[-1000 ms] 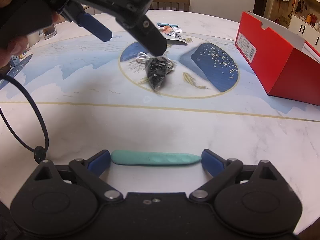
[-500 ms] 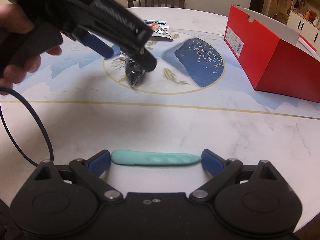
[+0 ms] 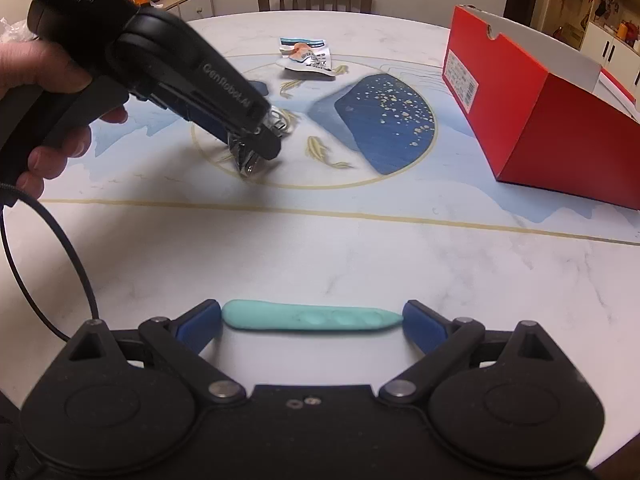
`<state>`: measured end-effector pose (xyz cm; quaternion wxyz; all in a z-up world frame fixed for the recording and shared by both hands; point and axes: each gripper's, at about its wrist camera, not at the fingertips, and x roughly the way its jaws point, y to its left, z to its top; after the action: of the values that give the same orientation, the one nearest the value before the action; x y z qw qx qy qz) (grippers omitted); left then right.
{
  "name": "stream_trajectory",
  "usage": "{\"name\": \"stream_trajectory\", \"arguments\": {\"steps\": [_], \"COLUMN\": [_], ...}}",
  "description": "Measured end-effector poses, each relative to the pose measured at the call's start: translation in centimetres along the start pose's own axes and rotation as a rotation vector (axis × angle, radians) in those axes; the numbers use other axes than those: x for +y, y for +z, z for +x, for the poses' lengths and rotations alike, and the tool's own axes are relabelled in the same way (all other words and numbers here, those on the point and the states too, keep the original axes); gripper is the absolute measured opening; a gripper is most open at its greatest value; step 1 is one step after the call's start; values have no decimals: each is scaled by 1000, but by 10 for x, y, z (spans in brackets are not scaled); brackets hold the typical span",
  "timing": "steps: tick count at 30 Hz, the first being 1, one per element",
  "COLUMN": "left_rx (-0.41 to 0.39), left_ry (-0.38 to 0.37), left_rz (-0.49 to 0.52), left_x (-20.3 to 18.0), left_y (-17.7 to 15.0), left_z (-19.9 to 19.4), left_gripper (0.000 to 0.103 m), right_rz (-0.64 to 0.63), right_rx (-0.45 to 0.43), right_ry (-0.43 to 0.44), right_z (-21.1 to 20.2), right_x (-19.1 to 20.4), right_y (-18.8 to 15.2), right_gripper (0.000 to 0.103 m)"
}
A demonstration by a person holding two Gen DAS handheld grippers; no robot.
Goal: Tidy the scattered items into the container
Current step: 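Lift and carry the mesh bag and green stick over the red shoebox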
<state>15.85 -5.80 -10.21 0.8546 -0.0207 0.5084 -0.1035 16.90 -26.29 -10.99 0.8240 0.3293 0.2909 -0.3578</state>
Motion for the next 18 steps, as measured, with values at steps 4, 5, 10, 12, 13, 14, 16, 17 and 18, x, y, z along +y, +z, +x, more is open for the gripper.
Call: {"name": "stream_trajectory", "arguments": {"steps": [4,5,10,12,13,14,16,17,18], "left_rx": [-1,-1,-7,-7,-8,-11,-14,-18,-23], "left_ry": [12,10,-6,-16,-24,-31,-44,-51,-57], "left_rz": [-8,-9,-13,-25,-31,-31,-29,-28,-27], "left_x": [-1,-1,-4,-6,-7,-9,-13,-15,-18], "left_y": [1,1,3,4,5,5,6,7,7], "left_z": [-2,-2,-8,-11,-14,-16,-21,-24,-27], "left_gripper": [36,35,34,33,33,33,33,33,33], "right_rz": [-6,-6,4,1,0,0,0,0,2], "right_rx": [-3,-6,-17,-22,-25,-28,-39,-44,-50], "right_ry": [4,2,5,5,6,8,8,7,8], "right_z": [-3,-5,-14,-18,-20,-23,-28,-29,-32], "right_x": [-9,-11,-27,-32,-35,-38,-44,-46,-49], "right_y": [3,4,13,17,19,21,25,28,31], "right_gripper": [97,97,97,97,97,97,97,97,97]}}
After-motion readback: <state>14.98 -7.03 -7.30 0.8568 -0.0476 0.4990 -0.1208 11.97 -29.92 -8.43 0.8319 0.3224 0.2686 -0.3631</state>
